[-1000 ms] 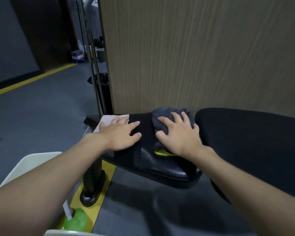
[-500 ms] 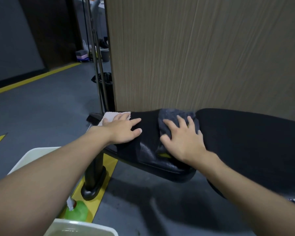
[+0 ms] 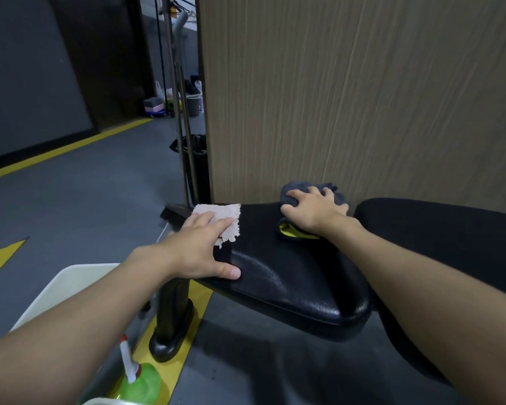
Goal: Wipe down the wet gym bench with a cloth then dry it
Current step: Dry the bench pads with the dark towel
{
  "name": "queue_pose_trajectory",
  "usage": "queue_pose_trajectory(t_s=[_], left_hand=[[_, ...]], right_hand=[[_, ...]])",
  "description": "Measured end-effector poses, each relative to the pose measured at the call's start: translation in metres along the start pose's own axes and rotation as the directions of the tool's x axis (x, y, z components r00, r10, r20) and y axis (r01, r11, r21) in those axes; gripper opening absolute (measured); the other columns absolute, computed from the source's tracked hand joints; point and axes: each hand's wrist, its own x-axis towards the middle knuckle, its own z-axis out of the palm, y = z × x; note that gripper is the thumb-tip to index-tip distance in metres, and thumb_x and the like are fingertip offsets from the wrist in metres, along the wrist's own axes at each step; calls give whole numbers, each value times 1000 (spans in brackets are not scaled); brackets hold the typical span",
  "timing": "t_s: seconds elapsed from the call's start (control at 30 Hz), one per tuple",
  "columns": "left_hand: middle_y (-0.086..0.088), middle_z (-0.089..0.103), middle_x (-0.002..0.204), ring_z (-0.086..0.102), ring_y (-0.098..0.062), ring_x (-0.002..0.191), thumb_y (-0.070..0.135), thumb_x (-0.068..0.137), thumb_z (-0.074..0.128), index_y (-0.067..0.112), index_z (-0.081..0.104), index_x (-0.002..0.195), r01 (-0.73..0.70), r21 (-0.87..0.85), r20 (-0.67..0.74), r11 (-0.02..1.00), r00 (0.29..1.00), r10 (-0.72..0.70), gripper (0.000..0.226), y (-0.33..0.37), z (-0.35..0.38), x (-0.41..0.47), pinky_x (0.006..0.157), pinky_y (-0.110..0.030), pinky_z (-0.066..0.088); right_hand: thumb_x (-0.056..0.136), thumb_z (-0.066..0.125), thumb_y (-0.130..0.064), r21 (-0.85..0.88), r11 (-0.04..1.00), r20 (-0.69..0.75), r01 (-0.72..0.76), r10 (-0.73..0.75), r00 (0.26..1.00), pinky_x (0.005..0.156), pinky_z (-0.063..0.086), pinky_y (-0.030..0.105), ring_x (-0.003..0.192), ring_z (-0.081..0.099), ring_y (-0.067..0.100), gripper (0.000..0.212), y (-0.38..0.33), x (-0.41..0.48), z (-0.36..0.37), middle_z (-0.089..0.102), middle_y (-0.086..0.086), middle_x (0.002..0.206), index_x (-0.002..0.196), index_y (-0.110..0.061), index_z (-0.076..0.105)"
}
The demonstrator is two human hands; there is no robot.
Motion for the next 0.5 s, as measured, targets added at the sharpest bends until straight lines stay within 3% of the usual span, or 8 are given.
queue_pose_trajectory(t_s=[0.2,0.3,0.5], left_hand=[[1,-1,164,-4,-22,150,72,68,70,38,2,155,31,90,6,995,999,-31,115,6,-3,3,116,-58,16],[-1,1,164,-1,-22,150,77,67,66,38,1,154,27,138,10,990,1000,-29,115,4,-3,4,117,-56,15],[-3,1,165,-1,-23,151,75,69,65,37,2,155,12,118,5,993,1000,-13,113,4,-2,2,119,-51,11]], right_hand=[[88,35,-51,-17,988,6,157,-156,988,110,10,70,150,6,30,56,-50,10,18,29,1,158,142,-40,42],[90,36,-49,2,982,-29,188,-187,982,112,11,67,150,9,30,54,-37,1,17,32,1,157,142,-38,42],[91,38,-50,72,996,-87,53,-47,995,114,19,61,150,7,32,56,34,-15,5,26,-3,160,146,-40,37]])
